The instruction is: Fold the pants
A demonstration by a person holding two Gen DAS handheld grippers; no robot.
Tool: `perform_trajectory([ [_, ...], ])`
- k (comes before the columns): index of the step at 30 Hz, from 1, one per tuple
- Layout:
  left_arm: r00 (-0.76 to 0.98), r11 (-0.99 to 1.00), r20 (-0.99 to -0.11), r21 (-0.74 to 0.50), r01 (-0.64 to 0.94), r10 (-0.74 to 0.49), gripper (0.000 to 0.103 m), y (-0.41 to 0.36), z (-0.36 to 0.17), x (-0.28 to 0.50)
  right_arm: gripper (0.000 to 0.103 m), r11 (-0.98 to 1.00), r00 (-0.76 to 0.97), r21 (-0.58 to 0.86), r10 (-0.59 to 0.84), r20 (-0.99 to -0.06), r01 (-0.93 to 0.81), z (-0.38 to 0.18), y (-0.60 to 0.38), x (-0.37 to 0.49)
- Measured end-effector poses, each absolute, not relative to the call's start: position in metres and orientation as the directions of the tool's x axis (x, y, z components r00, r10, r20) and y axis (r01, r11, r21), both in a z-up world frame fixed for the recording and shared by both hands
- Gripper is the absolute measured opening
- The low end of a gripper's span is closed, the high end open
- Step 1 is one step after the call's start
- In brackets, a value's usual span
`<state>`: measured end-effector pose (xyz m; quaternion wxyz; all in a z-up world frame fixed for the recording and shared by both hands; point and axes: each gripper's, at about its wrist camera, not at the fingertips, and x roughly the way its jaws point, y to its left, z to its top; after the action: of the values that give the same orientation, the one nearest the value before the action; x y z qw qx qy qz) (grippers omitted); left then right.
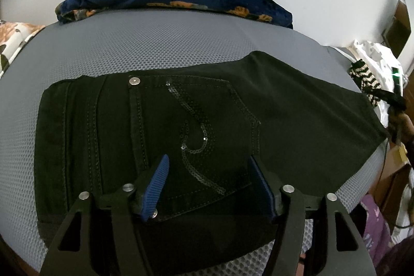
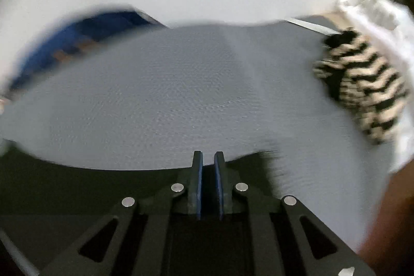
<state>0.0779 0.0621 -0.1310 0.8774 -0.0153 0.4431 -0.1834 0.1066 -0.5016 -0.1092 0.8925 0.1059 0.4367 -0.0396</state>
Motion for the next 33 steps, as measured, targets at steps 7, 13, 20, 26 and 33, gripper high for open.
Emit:
perform_trajectory([
  [7,0.54,0.933,-0.788,-0.113,0.343,-0.294,0.08,0.045,-0.133,0.075,0.017,0.984,0.506,0.108,0.167,-0.846,-0.144,-0.131,-0.433,0.098],
  [13,0.539,0.932,-0.782,-0.146,0.332,-0.314,0.08,0.049,-0.132,0.075,0.002,0.996,0.552,0.012,-0.038,-0.833,0.086,-0.139,-0.512,0.12],
  [20,0.536,0.932,-0.783,-0.149,0.332,-0.316,0.082,0.048,-0.132,0.076,0.012,0.933,0.555,0.038,-0.181,-0.812,0.358,-0.123,-0.567,0.087],
  [26,0.538,0.931,-0.786,-0.126,0.342,-0.304,0.085,0.044,-0.134,0.075,0.032,0.922,0.687,0.37,0.196,-0.7,0.114,-0.097,-0.494,0.021],
  [33,0.535,0.92,-0.788,-0.096,0.38,-0.303,0.086,0.042,-0.136,0.074,0.021,0.995,0.597,0.097,0.065,-0.8,0.022,-0.127,-0.44,0.006],
])
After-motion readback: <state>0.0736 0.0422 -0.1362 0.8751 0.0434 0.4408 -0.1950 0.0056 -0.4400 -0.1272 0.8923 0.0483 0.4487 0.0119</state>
